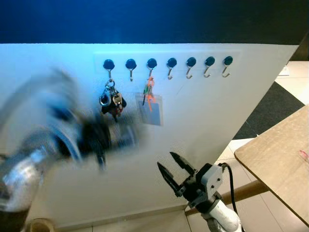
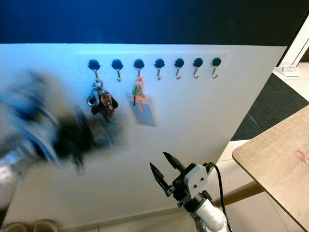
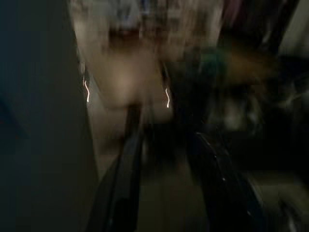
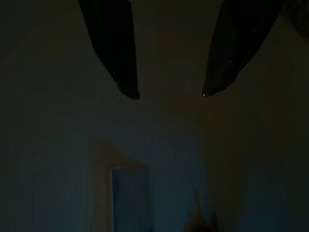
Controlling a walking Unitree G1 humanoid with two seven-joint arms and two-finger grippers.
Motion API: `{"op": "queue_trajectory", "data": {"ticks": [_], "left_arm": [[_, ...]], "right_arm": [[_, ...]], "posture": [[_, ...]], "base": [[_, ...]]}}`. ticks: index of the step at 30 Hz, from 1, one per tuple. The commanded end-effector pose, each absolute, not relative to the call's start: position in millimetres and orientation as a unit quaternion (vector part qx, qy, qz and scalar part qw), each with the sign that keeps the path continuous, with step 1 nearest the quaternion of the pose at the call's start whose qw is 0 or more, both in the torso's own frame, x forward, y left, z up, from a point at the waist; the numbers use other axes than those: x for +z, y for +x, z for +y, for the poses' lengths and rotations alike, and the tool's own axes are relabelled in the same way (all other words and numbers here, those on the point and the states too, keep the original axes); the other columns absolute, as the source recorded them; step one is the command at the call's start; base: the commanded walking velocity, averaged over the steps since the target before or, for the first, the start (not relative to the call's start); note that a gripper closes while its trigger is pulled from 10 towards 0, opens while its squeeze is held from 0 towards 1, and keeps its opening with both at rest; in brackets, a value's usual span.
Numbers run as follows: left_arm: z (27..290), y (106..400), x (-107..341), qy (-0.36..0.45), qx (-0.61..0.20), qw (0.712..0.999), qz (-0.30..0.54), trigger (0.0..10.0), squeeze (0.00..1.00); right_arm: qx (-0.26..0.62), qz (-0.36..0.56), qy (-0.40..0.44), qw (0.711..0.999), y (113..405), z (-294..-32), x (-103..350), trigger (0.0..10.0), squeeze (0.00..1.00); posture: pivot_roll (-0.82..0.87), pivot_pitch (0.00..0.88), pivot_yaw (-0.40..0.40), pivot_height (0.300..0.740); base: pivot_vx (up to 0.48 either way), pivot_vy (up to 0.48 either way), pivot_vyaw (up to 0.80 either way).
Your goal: Hang keys on a hook
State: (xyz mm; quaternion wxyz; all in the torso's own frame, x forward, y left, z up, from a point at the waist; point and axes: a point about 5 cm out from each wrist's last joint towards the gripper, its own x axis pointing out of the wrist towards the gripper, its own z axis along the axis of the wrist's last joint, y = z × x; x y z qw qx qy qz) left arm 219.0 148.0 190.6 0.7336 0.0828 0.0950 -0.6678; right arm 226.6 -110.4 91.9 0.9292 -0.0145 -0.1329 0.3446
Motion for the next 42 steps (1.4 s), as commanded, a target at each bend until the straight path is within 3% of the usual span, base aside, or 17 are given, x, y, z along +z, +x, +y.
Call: {"op": "queue_trajectory", "data": {"ticks": [1, 4, 8, 11, 12, 14, 16, 17, 18, 20, 22, 24, 31, 34, 42], "left_arm": [[157.4, 211.9, 149.3, 0.094, -0.650, 0.730, 0.186, 10.0, 0.00], [161.4, 207.5, 127.4, 0.073, -0.632, 0.742, 0.213, 10.0, 0.00], [176.1, 199.5, 66.7, -0.006, -0.510, 0.809, 0.294, 10.0, 0.00], [181.6, 201.5, 53.4, -0.010, -0.463, 0.829, 0.312, 10.0, 0.00], [190.8, 206.0, 34.1, -0.019, -0.384, 0.860, 0.336, 10.0, 0.00], [190.8, 206.0, 34.1, -0.019, -0.384, 0.860, 0.336, 10.0, 0.00], [217.1, 205.0, -14.9, 0.004, -0.180, 0.906, 0.383, 10.0, 0.00], [226.1, 199.5, -31.3, 0.000, -0.093, 0.915, 0.392, 10.0, 0.00], [226.1, 199.5, -31.3, 0.000, -0.093, 0.915, 0.392, 10.0, 0.00], [237.9, 183.9, -51.9, -0.050, 0.042, 0.912, 0.404, 10.0, 0.00], [239.9, 179.2, -56.3, -0.073, 0.080, 0.911, 0.399, 10.0, 0.00], [232.7, 172.4, -63.3, -0.084, 0.097, 0.906, 0.405, 10.0, 0.00], [225.8, 173.6, -67.1, -0.041, 0.104, 0.911, 0.397, 10.0, 0.00], [222.7, 180.1, -66.3, -0.102, 0.114, 0.921, 0.359, 10.0, 0.00], [220.1, 182.6, -66.5, -0.088, 0.089, 0.928, 0.352, 10.0, 0.00]], "right_arm": [[0.332, -0.081, -0.015, 0.940, 225.9, -117.5, 72.3, 10.0, 0.00], [0.325, -0.064, -0.026, 0.943, 226.3, -122.6, 63.9, 10.0, 0.00], [0.289, 0.035, -0.029, 0.956, 224.7, -142.1, 28.0, 10.0, 0.00], [0.271, 0.075, -0.024, 0.959, 224.7, -145.9, 16.7, 10.0, 0.00], [0.227, 0.144, 0.000, 0.963, 225.1, -152.9, -1.1, 10.0, 0.00], [0.227, 0.144, 0.000, 0.963, 225.1, -152.9, -1.1, 10.0, 0.00], [0.129, 0.260, 0.041, 0.956, 216.3, -168.0, -35.7, 10.0, 0.00], [0.101, 0.284, 0.044, 0.952, 211.6, -172.2, -44.5, 10.0, 0.00], [0.101, 0.284, 0.044, 0.952, 211.6, -172.2, -44.5, 10.0, 0.00], [0.046, 0.315, 0.056, 0.946, 203.8, -179.7, -56.1, 10.0, 0.00], [0.022, 0.346, 0.056, 0.936, 198.3, -182.1, -63.3, 10.0, 0.00], [-0.007, 0.373, 0.046, 0.927, 193.0, -186.7, -70.1, 10.0, 0.00], [-0.004, 0.357, 0.042, 0.933, 201.1, -188.6, -66.0, 10.0, 0.00], [0.004, 0.356, 0.024, 0.934, 201.5, -191.8, -65.9, 10.0, 0.00], [-0.008, 0.351, 0.012, 0.936, 201.2, -193.3, -66.1, 10.0, 0.00]], "posture": [[0.07, 0.073, -0.061, 0.740], [0.07, 0.074, -0.063, 0.740], [0.06, 0.076, -0.064, 0.740], [0.06, 0.075, -0.065, 0.740], [0.07, 0.075, -0.066, 0.740], [0.07, 0.075, -0.066, 0.740], [0.07, 0.071, -0.066, 0.740], [0.07, 0.070, -0.065, 0.740], [0.07, 0.070, -0.065, 0.740], [0.05, 0.066, -0.059, 0.740], [0.04, 0.060, -0.050, 0.740], [0.03, 0.060, -0.034, 0.740], [0.02, 0.056, -0.030, 0.740], [0.02, 0.050, -0.038, 0.740], [0.02, 0.029, -0.032, 0.740]], "base": [[0.000, 0.000, 0.00], [0.000, 0.000, 0.00], [0.000, 0.000, 0.00], [0.000, 0.000, 0.00], [0.000, 0.000, 0.00], [0.000, 0.000, 0.00], [0.000, 0.000, 0.00], [0.000, 0.000, 0.00], [0.000, 0.000, 0.00], [0.000, 0.000, 0.00], [0.000, 0.000, 0.00], [0.000, 0.000, 0.00], [0.000, 0.000, 0.00], [0.000, 0.000, 0.00], [0.000, 0.000, 0.00]]}}
